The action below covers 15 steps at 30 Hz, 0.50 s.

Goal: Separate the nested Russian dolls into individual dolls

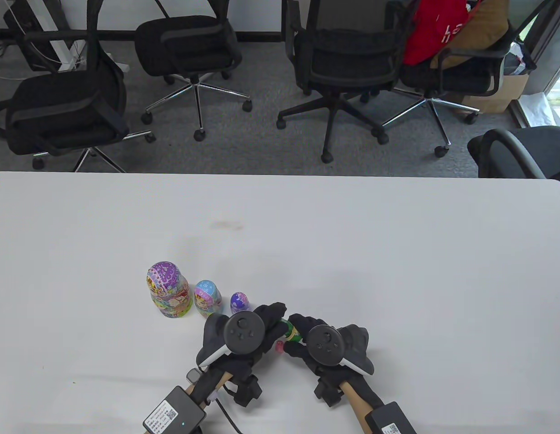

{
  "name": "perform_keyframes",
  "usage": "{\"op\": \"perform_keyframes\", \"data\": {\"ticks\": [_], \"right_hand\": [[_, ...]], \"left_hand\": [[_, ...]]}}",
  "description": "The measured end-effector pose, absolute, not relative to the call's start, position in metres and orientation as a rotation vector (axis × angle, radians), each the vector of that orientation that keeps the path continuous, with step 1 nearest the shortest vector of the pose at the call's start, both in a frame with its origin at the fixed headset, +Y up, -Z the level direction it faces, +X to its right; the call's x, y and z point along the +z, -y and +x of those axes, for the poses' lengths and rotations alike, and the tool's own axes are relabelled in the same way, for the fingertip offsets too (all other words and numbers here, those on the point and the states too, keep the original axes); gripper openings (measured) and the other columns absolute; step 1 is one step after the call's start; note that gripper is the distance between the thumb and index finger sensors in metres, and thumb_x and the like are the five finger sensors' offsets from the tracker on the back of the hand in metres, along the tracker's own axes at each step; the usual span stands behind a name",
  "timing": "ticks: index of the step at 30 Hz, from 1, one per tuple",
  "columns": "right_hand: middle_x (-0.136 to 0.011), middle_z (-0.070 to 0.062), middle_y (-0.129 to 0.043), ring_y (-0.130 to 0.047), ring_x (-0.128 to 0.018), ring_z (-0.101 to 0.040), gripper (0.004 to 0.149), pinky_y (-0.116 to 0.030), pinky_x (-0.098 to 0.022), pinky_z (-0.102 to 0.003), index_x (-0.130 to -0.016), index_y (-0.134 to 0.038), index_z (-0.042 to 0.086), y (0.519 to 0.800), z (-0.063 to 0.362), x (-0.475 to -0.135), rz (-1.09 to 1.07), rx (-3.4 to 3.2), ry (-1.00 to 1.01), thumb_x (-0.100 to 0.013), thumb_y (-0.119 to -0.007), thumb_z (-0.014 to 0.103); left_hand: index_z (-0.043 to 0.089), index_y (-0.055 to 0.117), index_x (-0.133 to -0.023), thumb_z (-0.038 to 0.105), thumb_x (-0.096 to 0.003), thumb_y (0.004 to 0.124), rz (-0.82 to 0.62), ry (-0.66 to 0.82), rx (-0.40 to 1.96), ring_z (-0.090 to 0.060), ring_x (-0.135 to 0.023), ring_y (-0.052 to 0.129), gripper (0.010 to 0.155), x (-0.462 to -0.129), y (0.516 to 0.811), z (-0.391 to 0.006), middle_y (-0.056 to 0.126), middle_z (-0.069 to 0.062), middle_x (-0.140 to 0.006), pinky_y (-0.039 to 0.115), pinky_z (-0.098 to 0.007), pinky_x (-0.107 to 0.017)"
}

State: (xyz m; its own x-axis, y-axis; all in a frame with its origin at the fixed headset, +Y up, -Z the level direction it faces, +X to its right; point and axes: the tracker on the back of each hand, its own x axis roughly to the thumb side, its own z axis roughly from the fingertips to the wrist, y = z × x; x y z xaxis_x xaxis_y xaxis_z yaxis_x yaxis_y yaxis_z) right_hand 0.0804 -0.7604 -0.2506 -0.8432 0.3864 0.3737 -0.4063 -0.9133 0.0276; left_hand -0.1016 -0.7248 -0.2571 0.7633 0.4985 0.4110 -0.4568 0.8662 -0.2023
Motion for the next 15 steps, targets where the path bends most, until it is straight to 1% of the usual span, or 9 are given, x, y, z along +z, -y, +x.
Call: {"op": "perform_keyframes", "data": {"ticks": [6,8,11,13,15], "right_hand": [[-0.079,-0.012,-0.09,-0.093,-0.06,-0.029,0.066,-0.086,-0.045,-0.036,-0.095,-0.071,0.007,0.7601,0.0817,-0.2509,0.517,2.65,0.082,-0.04,-0.084,0.042],[-0.078,-0.012,-0.09,-0.093,-0.06,-0.029,0.066,-0.086,-0.044,-0.036,-0.094,-0.072,0.006,0.7605,0.0822,-0.251,0.515,2.659,0.087,-0.04,-0.084,0.042],[-0.076,-0.012,-0.092,-0.094,-0.057,-0.028,0.066,-0.087,-0.043,-0.035,-0.093,-0.074,0.006,0.7598,0.083,-0.2504,0.507,2.656,0.102,-0.039,-0.085,0.043],[-0.071,-0.012,-0.095,-0.096,-0.053,-0.027,0.065,-0.088,-0.039,-0.033,-0.09,-0.077,0.005,0.7581,0.0832,-0.2499,0.499,2.642,0.142,-0.037,-0.087,0.042],[-0.07,-0.013,-0.095,-0.096,-0.052,-0.027,0.065,-0.089,-0.039,-0.033,-0.089,-0.078,0.005,0.7563,0.083,-0.2494,0.483,2.655,0.17,-0.036,-0.088,0.041]], "left_hand": [[0.011,0.074,-0.104,0.038,-0.057,0.07,-0.116,0.478,0.554,-0.019,-0.059,0.099,0.055,-0.2557,0.7269,-0.0995,0.091,-0.015,-0.092,0.091,-0.028,-0.036],[0.01,0.074,-0.104,0.038,-0.0569,0.07,-0.096,0.48,0.547,-0.019,-0.059,0.099,0.055,-0.2546,0.7278,-0.0983,0.091,-0.015,-0.091,0.091,-0.028,-0.036],[0.008,0.074,-0.103,0.036,-0.0571,0.07,-0.093,0.488,0.54,-0.018,-0.058,0.099,0.054,-0.2535,0.7292,-0.0968,0.09,-0.016,-0.089,0.092,-0.027,-0.035],[0.007,0.073,-0.103,0.036,-0.0569,0.069,-0.082,0.491,0.546,-0.016,-0.057,0.099,0.054,-0.253,0.7307,-0.0966,0.09,-0.017,-0.088,0.092,-0.025,-0.034],[0.006,0.074,-0.101,0.035,-0.056,0.071,-0.07,0.497,0.586,-0.014,-0.055,0.099,0.054,-0.2537,0.7329,-0.0981,0.091,-0.017,-0.087,0.092,-0.023,-0.033]]}}
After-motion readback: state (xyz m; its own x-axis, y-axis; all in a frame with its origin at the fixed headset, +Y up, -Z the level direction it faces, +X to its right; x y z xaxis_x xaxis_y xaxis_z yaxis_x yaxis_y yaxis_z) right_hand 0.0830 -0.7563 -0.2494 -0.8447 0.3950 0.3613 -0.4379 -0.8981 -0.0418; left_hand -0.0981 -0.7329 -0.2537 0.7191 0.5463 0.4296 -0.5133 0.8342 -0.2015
